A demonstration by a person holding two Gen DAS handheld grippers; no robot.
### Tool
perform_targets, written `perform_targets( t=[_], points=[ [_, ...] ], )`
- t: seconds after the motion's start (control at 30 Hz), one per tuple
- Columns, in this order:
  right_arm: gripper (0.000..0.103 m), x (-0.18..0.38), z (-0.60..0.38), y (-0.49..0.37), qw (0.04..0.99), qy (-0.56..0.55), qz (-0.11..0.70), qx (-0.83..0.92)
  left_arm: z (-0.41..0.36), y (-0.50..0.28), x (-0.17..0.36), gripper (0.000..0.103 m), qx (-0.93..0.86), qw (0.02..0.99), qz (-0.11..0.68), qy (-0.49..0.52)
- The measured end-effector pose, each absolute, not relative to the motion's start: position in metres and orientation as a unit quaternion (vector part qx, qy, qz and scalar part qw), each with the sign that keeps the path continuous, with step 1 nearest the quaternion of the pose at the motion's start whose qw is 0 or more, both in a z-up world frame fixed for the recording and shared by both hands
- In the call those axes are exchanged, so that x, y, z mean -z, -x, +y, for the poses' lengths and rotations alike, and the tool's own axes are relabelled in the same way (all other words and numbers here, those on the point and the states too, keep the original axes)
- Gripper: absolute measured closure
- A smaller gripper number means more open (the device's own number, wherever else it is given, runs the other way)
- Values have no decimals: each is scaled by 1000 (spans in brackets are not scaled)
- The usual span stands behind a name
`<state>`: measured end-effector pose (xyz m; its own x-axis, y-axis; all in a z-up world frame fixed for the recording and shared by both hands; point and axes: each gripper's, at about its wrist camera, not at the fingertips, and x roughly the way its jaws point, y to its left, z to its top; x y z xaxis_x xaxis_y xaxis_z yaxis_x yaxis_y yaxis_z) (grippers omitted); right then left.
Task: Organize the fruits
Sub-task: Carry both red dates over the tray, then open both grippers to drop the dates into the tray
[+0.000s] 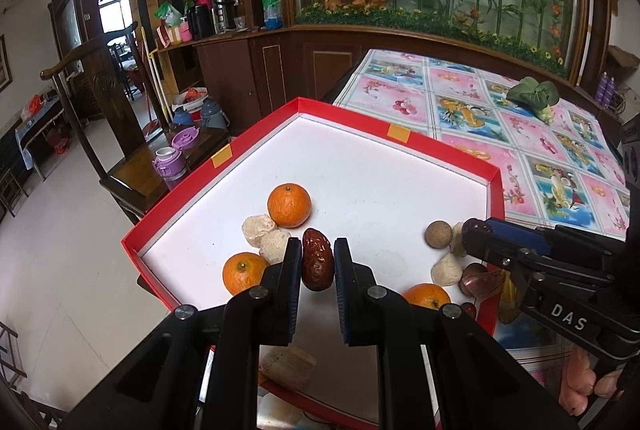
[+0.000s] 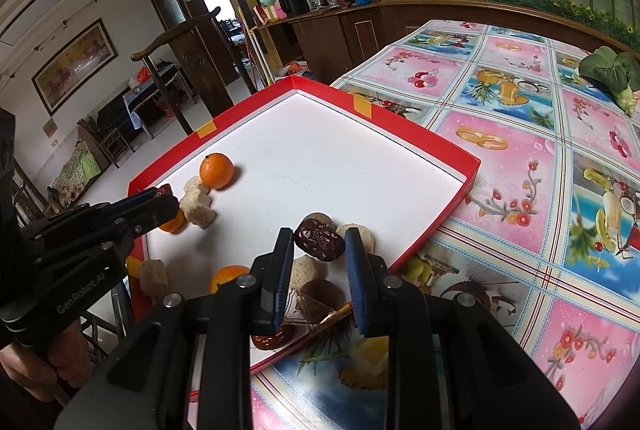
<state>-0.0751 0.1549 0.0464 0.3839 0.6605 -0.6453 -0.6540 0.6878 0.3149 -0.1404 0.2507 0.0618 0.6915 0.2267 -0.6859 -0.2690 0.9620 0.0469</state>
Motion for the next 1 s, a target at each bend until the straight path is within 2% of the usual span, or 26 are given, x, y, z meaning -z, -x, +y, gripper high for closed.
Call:
perform_targets(
  t=[0.9, 0.97, 1.0],
  points=[
    [74, -38, 172, 88, 822, 52, 388, -413, 250, 135, -44, 88, -141, 907, 397, 21],
    [69, -38, 172, 88, 821, 55, 391, -413, 248, 135, -43, 81, -141, 906, 399, 17],
    [65, -38, 172, 89, 819, 54, 393, -414, 246, 136, -43, 70, -144, 905, 399, 15]
  ],
)
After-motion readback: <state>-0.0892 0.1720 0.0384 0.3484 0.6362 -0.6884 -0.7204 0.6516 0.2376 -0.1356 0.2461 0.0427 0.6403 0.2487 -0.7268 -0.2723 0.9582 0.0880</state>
